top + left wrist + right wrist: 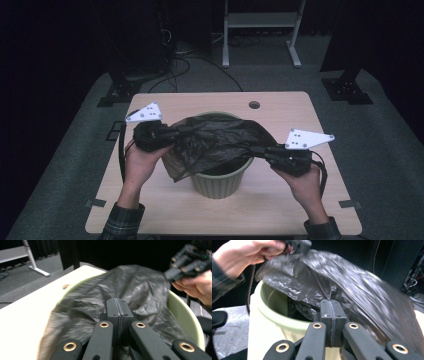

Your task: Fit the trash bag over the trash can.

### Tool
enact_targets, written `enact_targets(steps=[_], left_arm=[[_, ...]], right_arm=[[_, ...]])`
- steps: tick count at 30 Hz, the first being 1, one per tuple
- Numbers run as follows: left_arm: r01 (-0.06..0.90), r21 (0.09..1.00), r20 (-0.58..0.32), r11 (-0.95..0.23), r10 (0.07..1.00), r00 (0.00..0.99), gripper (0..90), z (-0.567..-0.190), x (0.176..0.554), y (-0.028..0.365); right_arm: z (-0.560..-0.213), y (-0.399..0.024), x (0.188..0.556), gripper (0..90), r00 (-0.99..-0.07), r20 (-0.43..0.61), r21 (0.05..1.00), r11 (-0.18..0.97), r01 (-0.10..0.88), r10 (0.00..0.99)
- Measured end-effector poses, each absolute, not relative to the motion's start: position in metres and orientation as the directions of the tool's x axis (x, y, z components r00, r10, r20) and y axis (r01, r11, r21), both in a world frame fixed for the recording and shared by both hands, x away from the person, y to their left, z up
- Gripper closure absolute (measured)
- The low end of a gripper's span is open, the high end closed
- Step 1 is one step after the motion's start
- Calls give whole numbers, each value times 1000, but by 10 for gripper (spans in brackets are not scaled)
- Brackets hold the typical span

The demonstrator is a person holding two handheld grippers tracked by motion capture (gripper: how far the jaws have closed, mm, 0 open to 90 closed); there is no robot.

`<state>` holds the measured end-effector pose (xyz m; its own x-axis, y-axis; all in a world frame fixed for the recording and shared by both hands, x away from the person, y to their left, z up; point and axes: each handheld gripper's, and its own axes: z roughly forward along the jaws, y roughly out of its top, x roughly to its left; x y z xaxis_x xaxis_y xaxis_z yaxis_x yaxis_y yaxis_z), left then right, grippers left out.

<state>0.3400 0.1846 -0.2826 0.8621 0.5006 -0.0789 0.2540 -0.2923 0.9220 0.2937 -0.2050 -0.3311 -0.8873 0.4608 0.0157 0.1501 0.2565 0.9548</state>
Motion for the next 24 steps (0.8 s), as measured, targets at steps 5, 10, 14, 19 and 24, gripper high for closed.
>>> enact_targets(steps=[5,10,14,19,24], left_arm=[[269,932,-93,-244,555,826,900,-278,343,209],[289,933,-110,-214,596,795,900,-281,346,229],[300,932,-118,-205,609,784,900,-287,348,236],[289,931,-106,-222,595,797,900,-287,347,231],[282,932,-100,-228,587,803,900,-285,348,229]], right_arm=[[-335,-227,284,900,-890,33,951,260,167,454],[-342,-245,272,900,-893,50,940,281,193,447],[-354,-252,266,900,-894,63,919,323,225,444],[-340,-255,259,798,-899,25,935,307,176,438],[-307,-255,257,708,-889,-43,961,262,89,456]])
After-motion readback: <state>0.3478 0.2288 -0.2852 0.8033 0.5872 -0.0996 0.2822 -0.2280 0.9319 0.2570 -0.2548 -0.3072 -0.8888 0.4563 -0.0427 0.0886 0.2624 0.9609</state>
